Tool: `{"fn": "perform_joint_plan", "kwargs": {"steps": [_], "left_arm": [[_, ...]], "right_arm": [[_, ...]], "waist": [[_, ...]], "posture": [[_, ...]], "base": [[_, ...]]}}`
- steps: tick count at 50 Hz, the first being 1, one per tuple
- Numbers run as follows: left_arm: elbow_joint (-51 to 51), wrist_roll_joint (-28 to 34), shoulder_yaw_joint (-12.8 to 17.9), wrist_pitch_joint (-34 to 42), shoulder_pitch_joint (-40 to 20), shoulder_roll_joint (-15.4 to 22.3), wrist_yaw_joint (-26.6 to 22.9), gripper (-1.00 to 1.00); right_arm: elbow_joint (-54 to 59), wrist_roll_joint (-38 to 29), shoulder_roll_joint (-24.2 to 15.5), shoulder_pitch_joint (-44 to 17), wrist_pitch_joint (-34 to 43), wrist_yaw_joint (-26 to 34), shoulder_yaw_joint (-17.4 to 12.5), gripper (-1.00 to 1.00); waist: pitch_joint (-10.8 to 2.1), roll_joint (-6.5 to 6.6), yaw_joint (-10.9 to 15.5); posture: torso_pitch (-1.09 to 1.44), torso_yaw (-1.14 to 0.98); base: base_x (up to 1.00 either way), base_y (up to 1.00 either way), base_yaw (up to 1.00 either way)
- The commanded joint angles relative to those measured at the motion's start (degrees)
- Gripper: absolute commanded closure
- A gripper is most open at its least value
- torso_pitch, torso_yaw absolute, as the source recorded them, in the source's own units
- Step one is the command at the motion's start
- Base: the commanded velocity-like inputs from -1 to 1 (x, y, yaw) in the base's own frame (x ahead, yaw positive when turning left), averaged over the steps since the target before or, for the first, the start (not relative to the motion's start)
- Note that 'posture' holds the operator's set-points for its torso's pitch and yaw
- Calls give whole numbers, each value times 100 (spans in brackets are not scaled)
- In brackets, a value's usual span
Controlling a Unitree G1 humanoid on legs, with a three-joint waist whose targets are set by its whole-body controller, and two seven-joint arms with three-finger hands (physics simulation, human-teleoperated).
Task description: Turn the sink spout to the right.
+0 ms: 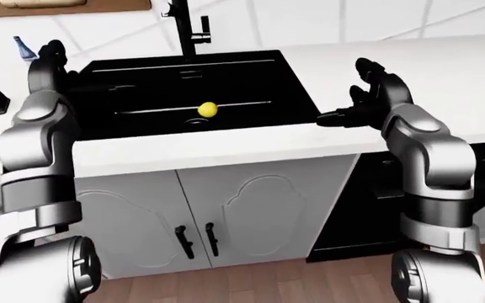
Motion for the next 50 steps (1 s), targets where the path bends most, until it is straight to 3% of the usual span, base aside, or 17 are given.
{"fn": "perform_joint_plan", "kwargs": {"steps": [1,12,13,16,20,24,26,29,34,36,38,39,40,43,47,50], "left_arm": [[-175,-15,85,-165,-196,148,10,-100],[125,-115,184,-280,-222,445,28,-100],[161,-127,194,-282,-240,476,33,-100],[227,-143,189,-297,-273,519,39,-100],[319,-168,197,-308,-322,582,37,-100],[344,-187,201,-358,-275,588,53,-100],[381,-206,220,-357,-286,637,47,-100],[370,-236,239,-347,-264,682,55,-100],[431,-268,253,-385,-240,720,59,-100],[406,-279,256,-372,-226,737,68,-100],[400,-290,267,-369,-209,756,78,-100],[415,-294,269,-372,-213,765,78,-100],[436,-295,269,-378,-220,778,75,-100],[470,-332,305,-356,-244,857,69,-100],[502,-333,303,-368,-245,936,71,-100],[505,-338,293,-360,-266,936,84,-100]], "right_arm": [[-217,1,-57,-190,-142,5,-34,-100],[-268,-26,-77,-247,-54,26,-36,-100],[-271,-34,-81,-255,-44,27,-31,-100],[-229,-45,-76,-268,-75,35,-27,-100],[-211,-61,-76,-327,-45,40,-9,-100],[-233,-82,-63,-320,-33,48,-1,-100],[-262,-87,-62,-316,0,47,-8,-100],[-282,-94,-48,-306,-7,45,-6,-100],[-293,-100,-46,-279,-22,46,-15,-100],[-325,-98,-42,-278,1,48,-12,-100],[-313,-99,-37,-283,-11,50,-10,-100],[-311,-101,-38,-286,-8,51,-8,-100],[-311,-102,-41,-290,-1,53,-9,-100],[-358,-101,-45,-280,29,53,-15,-100],[-331,-96,-55,-295,21,59,-26,-100],[-355,-89,-62,-302,47,61,-27,-100]], "waist": [[-170,1,13],[-106,15,-18],[-185,22,7],[-91,25,56],[-74,179,41],[-165,306,41],[-82,449,11],[-98,339,57],[-46,28,102],[-86,-191,139],[-230,-586,141],[-124,-259,91],[-139,-376,138],[-179,-266,85],[-91,-27,46],[-117,279,-18]], "posture": [[0,0],[0,0],[0,0],[0,0],[0,0],[0,0],[0,0],[0,0],[0,0],[0,0],[0,0],[0,0],[0,0],[0,0],[0,0],[0,0]], "base": [[4,0,0],[4,0,0],[7,0,0],[20,0,0],[24,0,0],[25,0,0],[25,0,0],[26,0,0],[25,0,0],[27,0,0],[27,0,0],[27,0,0],[27,0,0],[27,0,0],[27,0,0],[28,0,0]]}}
